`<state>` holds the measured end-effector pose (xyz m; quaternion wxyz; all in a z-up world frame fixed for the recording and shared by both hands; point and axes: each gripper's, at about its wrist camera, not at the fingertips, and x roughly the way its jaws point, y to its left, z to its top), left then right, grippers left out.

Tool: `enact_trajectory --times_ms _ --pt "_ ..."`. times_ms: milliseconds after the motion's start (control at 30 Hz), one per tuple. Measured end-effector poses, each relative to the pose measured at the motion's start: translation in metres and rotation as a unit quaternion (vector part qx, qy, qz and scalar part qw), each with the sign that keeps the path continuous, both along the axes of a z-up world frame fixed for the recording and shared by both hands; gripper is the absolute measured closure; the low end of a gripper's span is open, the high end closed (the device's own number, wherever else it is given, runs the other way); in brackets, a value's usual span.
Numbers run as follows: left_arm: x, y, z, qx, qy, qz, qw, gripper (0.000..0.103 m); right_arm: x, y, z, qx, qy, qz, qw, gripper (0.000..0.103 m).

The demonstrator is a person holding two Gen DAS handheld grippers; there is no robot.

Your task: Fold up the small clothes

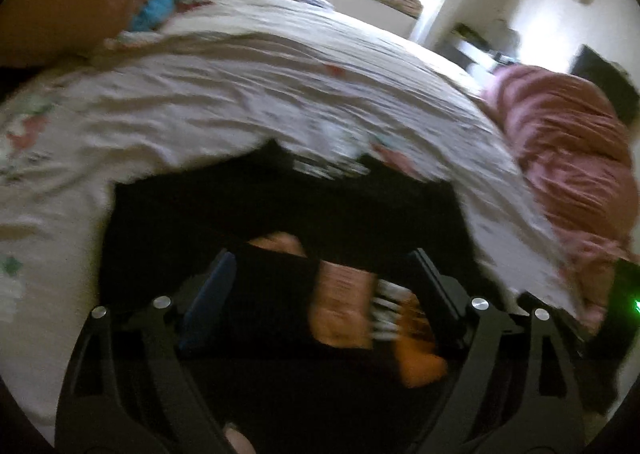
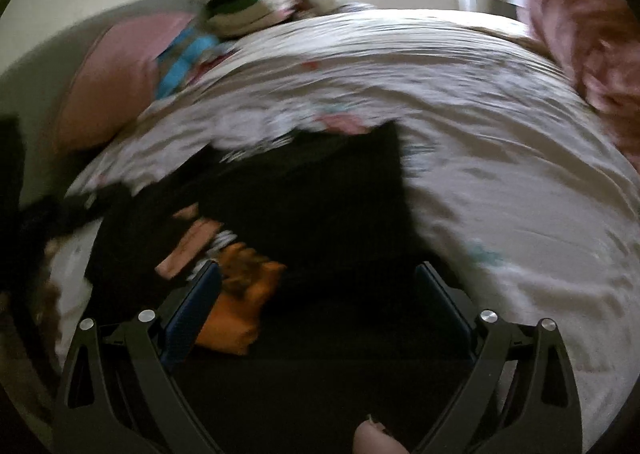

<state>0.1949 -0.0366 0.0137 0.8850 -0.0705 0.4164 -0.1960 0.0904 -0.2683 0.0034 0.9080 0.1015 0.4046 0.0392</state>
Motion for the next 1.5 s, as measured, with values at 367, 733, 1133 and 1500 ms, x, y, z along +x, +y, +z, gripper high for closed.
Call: enact_trajectory --times_ms 367,733,1133,1500 --pt "0.028 0.117 0.001 -0.046 0.003 0.113 0.9926 0.014 0.040 0.051 -0.033 0.005 0.055 0.072 0.996 0.089" --pt "0.025 0.141 0.003 -0.039 -0.003 0.150 0.9880 0.014 0.052 0.060 0.070 -0.048 -0.074 0.124 0.988 0.090" --pt "0.016 0.073 -0.020 0.040 -0.004 0.086 0.9955 0.014 0.063 0.027 0.042 -0.118 -0.065 0.065 0.989 0.090" --pt "0.010 0.053 -0.024 0.049 -0.010 0.054 0.9973 0.015 0.062 0.009 0.008 -0.113 -0.025 0.030 0.993 0.090"
